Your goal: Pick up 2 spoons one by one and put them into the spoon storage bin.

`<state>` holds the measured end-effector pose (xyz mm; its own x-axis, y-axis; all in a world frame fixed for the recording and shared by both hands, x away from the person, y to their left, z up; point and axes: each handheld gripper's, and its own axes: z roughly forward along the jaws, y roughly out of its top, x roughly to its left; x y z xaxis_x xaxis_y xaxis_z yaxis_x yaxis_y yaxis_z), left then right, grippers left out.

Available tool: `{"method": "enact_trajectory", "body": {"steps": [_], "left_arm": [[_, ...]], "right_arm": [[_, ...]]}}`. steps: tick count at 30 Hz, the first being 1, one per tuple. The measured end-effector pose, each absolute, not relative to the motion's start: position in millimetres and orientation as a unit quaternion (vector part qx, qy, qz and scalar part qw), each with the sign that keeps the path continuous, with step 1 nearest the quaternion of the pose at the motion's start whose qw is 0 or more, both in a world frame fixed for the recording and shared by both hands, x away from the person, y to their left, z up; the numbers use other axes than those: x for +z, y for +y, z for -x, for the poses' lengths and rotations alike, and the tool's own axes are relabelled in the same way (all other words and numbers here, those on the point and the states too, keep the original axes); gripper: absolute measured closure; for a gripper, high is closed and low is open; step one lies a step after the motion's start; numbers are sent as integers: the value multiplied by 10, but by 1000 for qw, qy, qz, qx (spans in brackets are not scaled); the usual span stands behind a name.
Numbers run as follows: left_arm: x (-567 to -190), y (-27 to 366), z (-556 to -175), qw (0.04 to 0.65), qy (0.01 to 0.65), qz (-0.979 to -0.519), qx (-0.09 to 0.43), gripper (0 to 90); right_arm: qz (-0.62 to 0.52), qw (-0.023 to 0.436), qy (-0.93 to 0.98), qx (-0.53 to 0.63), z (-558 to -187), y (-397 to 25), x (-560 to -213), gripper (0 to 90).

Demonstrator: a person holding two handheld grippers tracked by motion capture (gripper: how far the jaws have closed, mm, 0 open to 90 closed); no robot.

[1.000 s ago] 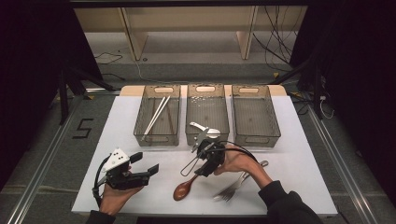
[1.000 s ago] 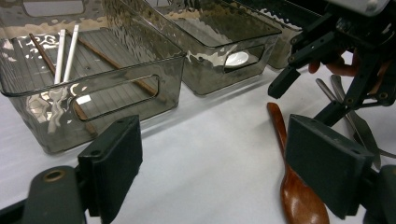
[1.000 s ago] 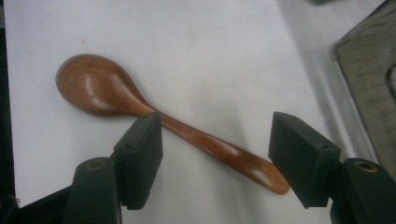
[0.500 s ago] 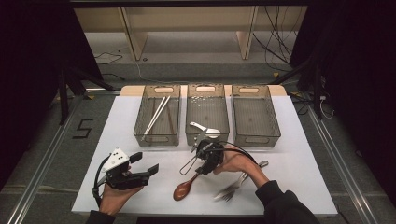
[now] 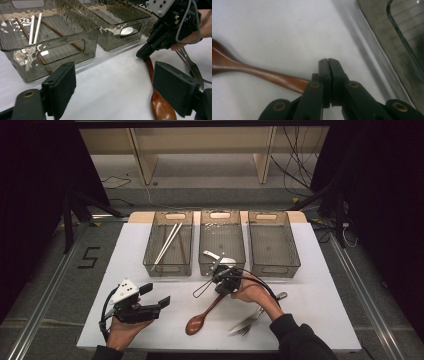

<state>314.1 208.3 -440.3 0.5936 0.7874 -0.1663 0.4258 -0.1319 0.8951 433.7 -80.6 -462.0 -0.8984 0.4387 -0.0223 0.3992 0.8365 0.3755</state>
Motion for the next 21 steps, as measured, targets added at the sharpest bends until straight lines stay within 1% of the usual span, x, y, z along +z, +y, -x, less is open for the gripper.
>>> {"method": "enact_trajectory", "body": {"steps": [4,15,21], "left_arm": [[-4405,2085,-3140,511,415,-732,177,187],[-4406,2071,-3143,508,414,-734,177,187],[-4403,2080,-3137,510,412,-734,178,187]], "right_arm": [[-223,50,956,183,-4287,-840,-4631,900],[-233,36,956,176,-4085,-1109,-4620,900],[-224,31,960,164,-4010,-1154,-4607,900]]}}
